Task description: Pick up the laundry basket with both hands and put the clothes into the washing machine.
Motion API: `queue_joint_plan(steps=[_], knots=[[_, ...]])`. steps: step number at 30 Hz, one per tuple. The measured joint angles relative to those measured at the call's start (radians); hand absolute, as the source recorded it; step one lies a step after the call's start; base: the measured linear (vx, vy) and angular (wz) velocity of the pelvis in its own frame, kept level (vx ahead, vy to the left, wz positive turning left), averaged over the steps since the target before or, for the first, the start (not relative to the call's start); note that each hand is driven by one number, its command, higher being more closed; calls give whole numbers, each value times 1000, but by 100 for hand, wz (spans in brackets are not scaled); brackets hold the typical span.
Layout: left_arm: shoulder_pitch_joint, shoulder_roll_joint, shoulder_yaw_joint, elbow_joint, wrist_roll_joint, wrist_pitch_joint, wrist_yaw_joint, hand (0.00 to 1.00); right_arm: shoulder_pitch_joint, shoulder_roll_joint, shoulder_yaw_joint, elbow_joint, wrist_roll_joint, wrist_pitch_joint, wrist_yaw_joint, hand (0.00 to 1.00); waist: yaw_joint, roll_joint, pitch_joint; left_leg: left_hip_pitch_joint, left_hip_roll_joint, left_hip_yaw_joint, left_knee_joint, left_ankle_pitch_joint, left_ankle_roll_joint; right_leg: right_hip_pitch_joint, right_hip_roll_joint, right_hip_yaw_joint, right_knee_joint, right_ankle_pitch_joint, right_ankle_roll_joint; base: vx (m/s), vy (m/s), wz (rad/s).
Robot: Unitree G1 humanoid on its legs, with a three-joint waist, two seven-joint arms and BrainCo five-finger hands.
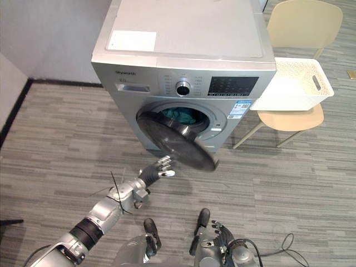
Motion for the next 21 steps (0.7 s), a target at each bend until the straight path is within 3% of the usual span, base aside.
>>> queue_joint_plan(steps=[5,11,15,21], knots=[[2,-31,-27,0,11,-2,-9,0,-5,-14,35,2,-29,-4,2,0,-15,29,-28,52,-11,0,-36,1,-1,45,15,-2,-31,7,3,87,4,-4],[56,-24,-3,-32,75,-16,-17,0,-3,-18,36,9,-32,-4,2,0,-18,36,-34,78,-29,-16,-61,2,0,85,17,-10,-76,21,8,60,18,4],[230,-13,90,-119,78,-77,-19,0,4,-18,27,36,-38,-15,-3,0,-10,38,-38,92,-39,-55,-70,2,0,121,15,-44,-93,23,11,45,32,20],[406,-22,265,-105,75,-121,-13,0,5,-6,25,73,-38,-28,-26,0,27,35,-41,82,-51,-140,-43,2,0,180,10,-134,-94,9,23,-12,28,45]])
